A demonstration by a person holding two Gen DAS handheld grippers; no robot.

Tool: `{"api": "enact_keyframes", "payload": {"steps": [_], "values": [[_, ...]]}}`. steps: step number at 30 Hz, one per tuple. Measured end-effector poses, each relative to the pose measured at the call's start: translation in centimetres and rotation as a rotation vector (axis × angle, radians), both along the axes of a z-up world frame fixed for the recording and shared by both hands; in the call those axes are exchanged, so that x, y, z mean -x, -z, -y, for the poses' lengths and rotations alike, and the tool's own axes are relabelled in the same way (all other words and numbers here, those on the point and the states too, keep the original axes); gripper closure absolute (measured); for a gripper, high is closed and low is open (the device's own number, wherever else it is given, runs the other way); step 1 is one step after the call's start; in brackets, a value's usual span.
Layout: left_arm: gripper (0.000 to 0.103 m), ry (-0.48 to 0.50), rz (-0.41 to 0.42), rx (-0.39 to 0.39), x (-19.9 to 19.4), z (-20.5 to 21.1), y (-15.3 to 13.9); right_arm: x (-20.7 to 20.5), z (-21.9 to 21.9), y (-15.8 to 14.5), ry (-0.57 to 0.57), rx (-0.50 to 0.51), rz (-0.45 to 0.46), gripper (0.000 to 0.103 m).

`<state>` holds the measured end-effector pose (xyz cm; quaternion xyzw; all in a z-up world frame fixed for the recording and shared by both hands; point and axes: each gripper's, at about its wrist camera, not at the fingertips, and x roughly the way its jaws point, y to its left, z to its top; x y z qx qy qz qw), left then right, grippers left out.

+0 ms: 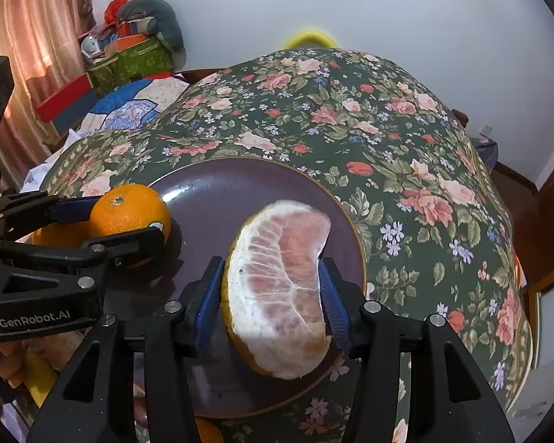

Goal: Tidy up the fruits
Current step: 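Lower the orange and pomelo segment onto the plate and open both grippers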

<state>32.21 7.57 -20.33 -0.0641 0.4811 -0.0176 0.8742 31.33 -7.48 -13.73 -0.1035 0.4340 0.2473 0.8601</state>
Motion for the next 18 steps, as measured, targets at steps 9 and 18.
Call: {"api": "enact_keyframes", "payload": {"steps": [9,18], "values": [[0.032,-0.005,0.068,0.007,1.3,0.0,-2.3,0.8,1.0,-1.7,0.023,-0.029,0.047,0.039],[0.031,-0.015,0.134,0.004,4.1,0.2,-5.6,2.8,2.3,-4.3,0.043,-0.049,0.11,0.039]]}}
